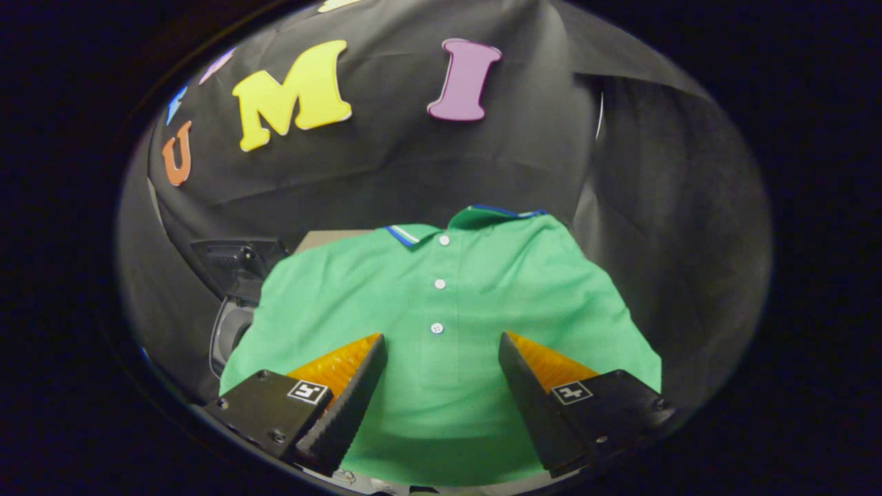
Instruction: Put the clothes into the washing machine and then close the washing machine lid.
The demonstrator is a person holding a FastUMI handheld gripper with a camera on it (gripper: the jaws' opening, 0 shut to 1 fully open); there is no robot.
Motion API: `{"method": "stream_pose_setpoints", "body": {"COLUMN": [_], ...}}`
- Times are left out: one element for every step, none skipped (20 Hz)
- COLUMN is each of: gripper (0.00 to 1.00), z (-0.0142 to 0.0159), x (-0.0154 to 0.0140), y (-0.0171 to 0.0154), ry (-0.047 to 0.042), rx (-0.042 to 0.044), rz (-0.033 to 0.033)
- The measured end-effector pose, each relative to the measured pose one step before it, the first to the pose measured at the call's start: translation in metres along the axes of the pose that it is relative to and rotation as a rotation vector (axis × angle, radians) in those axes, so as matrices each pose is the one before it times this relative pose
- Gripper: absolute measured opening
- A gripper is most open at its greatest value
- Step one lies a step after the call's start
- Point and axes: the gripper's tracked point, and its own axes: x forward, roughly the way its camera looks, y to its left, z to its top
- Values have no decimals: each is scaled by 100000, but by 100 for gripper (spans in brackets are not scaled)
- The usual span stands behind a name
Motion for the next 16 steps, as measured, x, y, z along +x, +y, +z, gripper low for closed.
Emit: {"method": "stream_pose_setpoints", "body": {"gripper": [100, 100, 100, 100, 99, 99, 98, 97, 93, 89, 85, 73, 60, 47, 35, 29], "z": [-8, 8, 34, -61, 164, 31, -107, 180, -12, -33, 11, 231, 360, -57, 431, -265], "x": [90, 158, -179, 38, -261, 143, 41, 9, 20, 1, -43, 276, 127, 366, 51, -232], "y": [52, 128, 247, 87, 47, 124, 98, -7, -72, -267, -112, -120, -135, 261, 230, 132], "ry": [-343, 787, -24, 852, 535, 1310, 638, 102, -494, 137, -232, -594, 205, 878, -529, -407], "rx": [-1972, -3169, -1620, -232, 1168, 916, -562, -153, 642, 696, -660, 431, 1359, 925, -90, 497], "rz": [-766, -614, 566, -441, -277, 271, 599, 1236, 636, -789, -449, -1342, -2205, -1417, -788, -1212]}}
